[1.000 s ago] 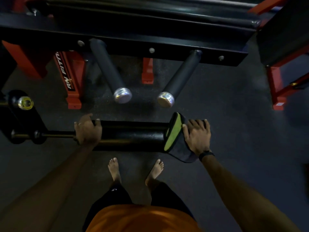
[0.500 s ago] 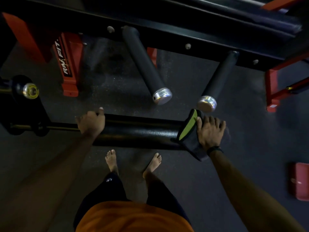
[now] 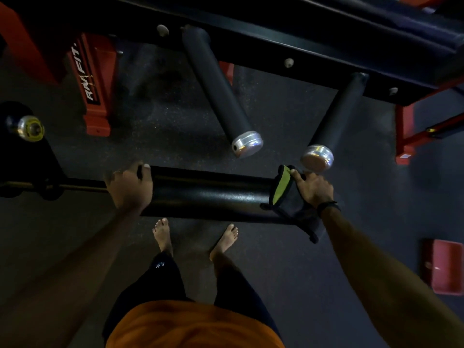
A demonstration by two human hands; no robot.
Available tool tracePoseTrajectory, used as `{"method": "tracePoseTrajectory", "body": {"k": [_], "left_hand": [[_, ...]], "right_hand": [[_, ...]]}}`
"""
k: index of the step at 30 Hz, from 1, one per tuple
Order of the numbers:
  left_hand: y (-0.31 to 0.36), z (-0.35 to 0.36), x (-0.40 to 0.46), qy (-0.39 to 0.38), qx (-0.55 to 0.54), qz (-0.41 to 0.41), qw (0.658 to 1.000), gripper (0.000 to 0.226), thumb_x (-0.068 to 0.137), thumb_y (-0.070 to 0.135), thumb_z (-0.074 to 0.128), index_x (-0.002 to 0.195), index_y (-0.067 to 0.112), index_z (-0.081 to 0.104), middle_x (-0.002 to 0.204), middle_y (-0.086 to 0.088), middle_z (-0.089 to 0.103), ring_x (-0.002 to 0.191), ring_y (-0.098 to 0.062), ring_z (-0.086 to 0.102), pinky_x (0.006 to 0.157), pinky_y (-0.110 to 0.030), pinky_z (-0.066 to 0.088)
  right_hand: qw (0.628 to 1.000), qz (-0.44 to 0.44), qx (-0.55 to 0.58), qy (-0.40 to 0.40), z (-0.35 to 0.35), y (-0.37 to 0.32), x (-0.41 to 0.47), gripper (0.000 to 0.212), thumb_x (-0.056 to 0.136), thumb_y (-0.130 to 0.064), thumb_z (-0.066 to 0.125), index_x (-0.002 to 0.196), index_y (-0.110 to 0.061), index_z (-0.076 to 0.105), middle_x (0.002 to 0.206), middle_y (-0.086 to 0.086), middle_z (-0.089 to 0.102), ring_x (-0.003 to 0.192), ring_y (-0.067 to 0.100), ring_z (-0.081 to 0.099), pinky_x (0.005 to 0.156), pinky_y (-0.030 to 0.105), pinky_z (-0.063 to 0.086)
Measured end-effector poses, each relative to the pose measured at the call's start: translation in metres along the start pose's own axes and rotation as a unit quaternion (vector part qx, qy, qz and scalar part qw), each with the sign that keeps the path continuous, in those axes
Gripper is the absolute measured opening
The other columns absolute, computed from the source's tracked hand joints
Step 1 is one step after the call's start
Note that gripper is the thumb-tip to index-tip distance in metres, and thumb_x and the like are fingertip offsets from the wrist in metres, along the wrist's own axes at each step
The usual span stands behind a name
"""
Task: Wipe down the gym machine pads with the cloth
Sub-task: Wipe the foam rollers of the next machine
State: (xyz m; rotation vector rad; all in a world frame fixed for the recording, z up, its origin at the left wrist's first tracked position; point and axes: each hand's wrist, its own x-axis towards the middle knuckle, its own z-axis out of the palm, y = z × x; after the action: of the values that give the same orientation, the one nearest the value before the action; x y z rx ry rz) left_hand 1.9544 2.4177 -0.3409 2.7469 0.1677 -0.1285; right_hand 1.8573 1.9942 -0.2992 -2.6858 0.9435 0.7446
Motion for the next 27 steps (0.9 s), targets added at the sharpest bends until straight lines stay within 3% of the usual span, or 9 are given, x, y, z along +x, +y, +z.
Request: {"method": "tracePoseTrajectory", "body": {"k": [3,6,10,13,18,23,27], "left_hand": [[-0.009,0.004,-0.017,0.045,-0.059,0.018,0.997,0.039,0.101,0.03,0.042,0.118,0.006,0.067,0.11,-0.018,0.071,0.104,-0.035,0.063,0.108,-0.044,0.029],[-0.009,0.005,-0.022,0.063,-0.094,0.034,0.993,0.041,0.1,0.03,0.039,0.12,0.005,0.065,0.114,-0.017,0.07,0.108,-0.033,0.06,0.107,-0.042,0.028],[-0.015,0.008,-0.02,0.051,-0.102,0.025,0.993,0.035,0.099,0.029,0.041,0.119,0.01,0.062,0.114,-0.012,0.068,0.109,-0.03,0.058,0.106,-0.038,0.025],[-0.017,0.009,-0.019,0.04,-0.122,0.022,0.992,0.036,0.097,0.031,0.042,0.119,0.011,0.062,0.114,-0.007,0.069,0.106,-0.029,0.06,0.105,-0.039,0.027],[-0.023,0.009,-0.017,0.01,-0.182,0.009,0.983,0.044,0.098,0.036,0.034,0.123,0.011,0.061,0.122,-0.006,0.065,0.116,-0.023,0.056,0.111,-0.05,0.028],[-0.029,-0.003,-0.021,-0.021,-0.261,-0.003,0.965,0.052,0.101,0.045,0.029,0.136,0.014,0.053,0.139,0.0,0.056,0.132,-0.013,0.045,0.12,-0.043,0.011],[-0.043,-0.016,-0.016,-0.006,-0.292,-0.055,0.955,0.058,0.1,0.049,0.029,0.138,0.013,0.051,0.139,-0.003,0.057,0.133,-0.016,0.047,0.121,-0.043,0.008]], "right_hand": [[0.996,-0.019,-0.02,0.081,0.013,0.008,-0.011,0.059,0.103,-0.059,0.029,0.124,-0.014,0.062,0.124,0.018,0.064,0.119,0.037,0.055,0.105,0.051,0.032],[0.986,0.009,-0.042,0.161,0.035,0.016,-0.028,0.068,0.098,-0.063,0.02,0.121,-0.012,0.058,0.123,0.015,0.061,0.121,0.037,0.051,0.108,0.059,0.03],[0.988,0.036,-0.007,0.148,0.038,0.005,-0.024,0.079,0.093,-0.065,0.017,0.12,-0.006,0.062,0.123,0.02,0.063,0.118,0.04,0.053,0.106,0.054,0.033],[0.986,0.02,-0.004,0.164,0.039,-0.002,-0.025,0.076,0.095,-0.063,0.018,0.113,-0.006,0.066,0.118,0.02,0.066,0.114,0.039,0.055,0.103,0.05,0.035],[0.975,-0.101,-0.005,0.198,0.051,-0.058,-0.043,0.063,0.103,-0.059,0.023,0.096,-0.013,0.066,0.101,0.013,0.07,0.098,0.036,0.06,0.095,0.047,0.043],[0.961,-0.207,0.017,0.183,0.069,-0.147,-0.071,0.048,0.105,-0.056,0.03,0.114,-0.023,0.063,0.113,0.004,0.068,0.104,0.023,0.059,0.098,0.04,0.038],[0.954,-0.239,0.005,0.182,0.077,-0.195,-0.085,0.058,0.103,-0.061,0.022,0.117,-0.021,0.062,0.108,0.004,0.068,0.099,0.023,0.06,0.095,0.042,0.042]]}}
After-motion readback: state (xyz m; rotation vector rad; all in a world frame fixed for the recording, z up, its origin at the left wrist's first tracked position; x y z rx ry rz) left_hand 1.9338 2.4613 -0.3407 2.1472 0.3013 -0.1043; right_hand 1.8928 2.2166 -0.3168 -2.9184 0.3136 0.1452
